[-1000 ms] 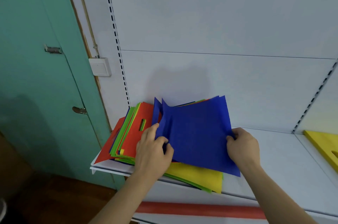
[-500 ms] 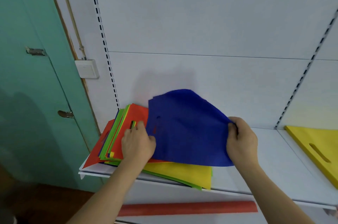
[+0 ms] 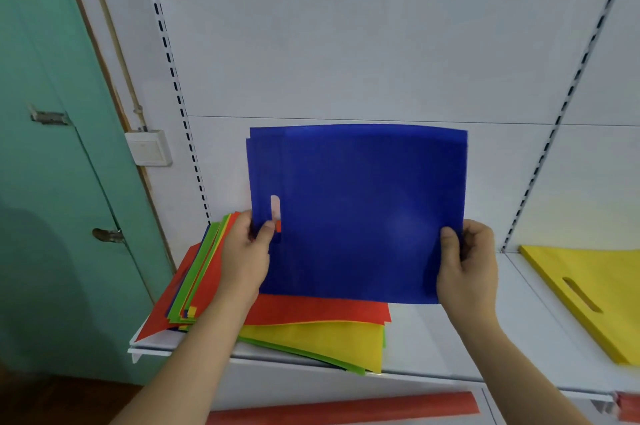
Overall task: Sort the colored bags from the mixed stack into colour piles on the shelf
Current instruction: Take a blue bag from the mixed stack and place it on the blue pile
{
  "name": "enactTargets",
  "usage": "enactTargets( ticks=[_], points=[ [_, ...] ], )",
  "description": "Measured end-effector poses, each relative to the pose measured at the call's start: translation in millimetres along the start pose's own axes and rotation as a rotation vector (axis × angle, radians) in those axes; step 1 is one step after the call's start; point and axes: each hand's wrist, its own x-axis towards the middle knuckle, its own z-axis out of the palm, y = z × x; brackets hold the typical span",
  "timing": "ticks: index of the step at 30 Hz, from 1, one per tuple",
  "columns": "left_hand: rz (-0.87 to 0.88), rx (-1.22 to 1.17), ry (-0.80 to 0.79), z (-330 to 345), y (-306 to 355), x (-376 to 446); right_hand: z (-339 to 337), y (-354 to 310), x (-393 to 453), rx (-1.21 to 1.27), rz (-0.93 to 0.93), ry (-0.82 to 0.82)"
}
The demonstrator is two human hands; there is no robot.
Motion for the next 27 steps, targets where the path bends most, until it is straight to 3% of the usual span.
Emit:
enactTargets(
  ticks=[4,7,11,16,23,27],
  points=[
    [0.026,0.107,-0.03,4,-12,-14,7,21,-11,-0.123,0.017,-0.166],
    [0.074,0.209,-0.005,6,-16,-20,4,30,-17,-0.216,-0.032,-0.2],
    [0.121,0.221,0.036,18,-7,-17,-19,18,-17,-0.179,0.004,-0.074],
    [0.192,0.127,-0.059,59,17,-22,-67,3,-23,-0.125,0.017,0.174],
    [0.238,0.035,-0.215,132,26,-63,-158,10,-63,-0.432,-0.085,0.37],
    [0.295,0.055,-0.378,180,26,-105,-217,12,-99,-0.578,-0.045,0.431]
  ],
)
